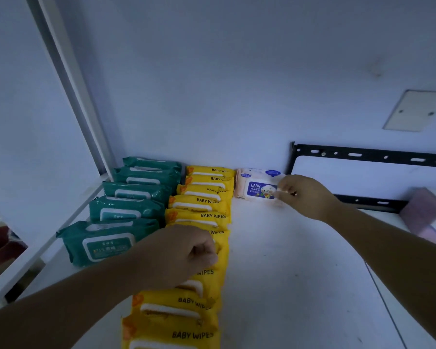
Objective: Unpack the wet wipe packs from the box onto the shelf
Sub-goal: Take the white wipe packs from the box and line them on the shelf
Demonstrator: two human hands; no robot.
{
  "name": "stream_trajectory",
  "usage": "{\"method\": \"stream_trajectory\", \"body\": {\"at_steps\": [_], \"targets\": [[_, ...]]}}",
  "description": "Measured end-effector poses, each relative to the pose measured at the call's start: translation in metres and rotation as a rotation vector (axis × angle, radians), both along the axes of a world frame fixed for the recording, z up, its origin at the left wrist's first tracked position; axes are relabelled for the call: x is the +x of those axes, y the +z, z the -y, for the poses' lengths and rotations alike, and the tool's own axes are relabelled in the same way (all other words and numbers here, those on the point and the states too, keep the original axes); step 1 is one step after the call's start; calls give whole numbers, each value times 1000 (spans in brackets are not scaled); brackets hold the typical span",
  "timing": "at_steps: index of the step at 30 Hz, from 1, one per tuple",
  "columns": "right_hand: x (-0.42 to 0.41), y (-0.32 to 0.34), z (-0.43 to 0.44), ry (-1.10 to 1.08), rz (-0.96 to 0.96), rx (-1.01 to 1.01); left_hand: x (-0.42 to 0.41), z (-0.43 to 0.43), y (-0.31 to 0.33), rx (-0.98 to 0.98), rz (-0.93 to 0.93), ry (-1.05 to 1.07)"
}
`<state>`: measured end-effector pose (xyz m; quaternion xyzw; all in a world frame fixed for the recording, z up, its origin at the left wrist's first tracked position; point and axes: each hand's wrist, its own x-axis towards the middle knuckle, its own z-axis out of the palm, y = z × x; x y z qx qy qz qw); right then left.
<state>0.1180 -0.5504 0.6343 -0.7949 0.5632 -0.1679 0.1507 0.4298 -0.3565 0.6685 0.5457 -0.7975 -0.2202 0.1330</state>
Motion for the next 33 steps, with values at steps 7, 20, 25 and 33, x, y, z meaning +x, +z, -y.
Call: {"method": "stream_trajectory", "body": {"at_steps": [7,20,25,33], "targets": [[-37,14,-107,-102,-15,47,-1,-33,4,-27,-31,-142],[-67,24,-376,-335,56,160,-26,-145,1,24,-56,-416],[-84,24,-449,-407,5,213,-47,-176,-8,18,-49,-465],[-135,-15,-545,-535,7,308,-130,-215,-40,145,-46,-612]]}}
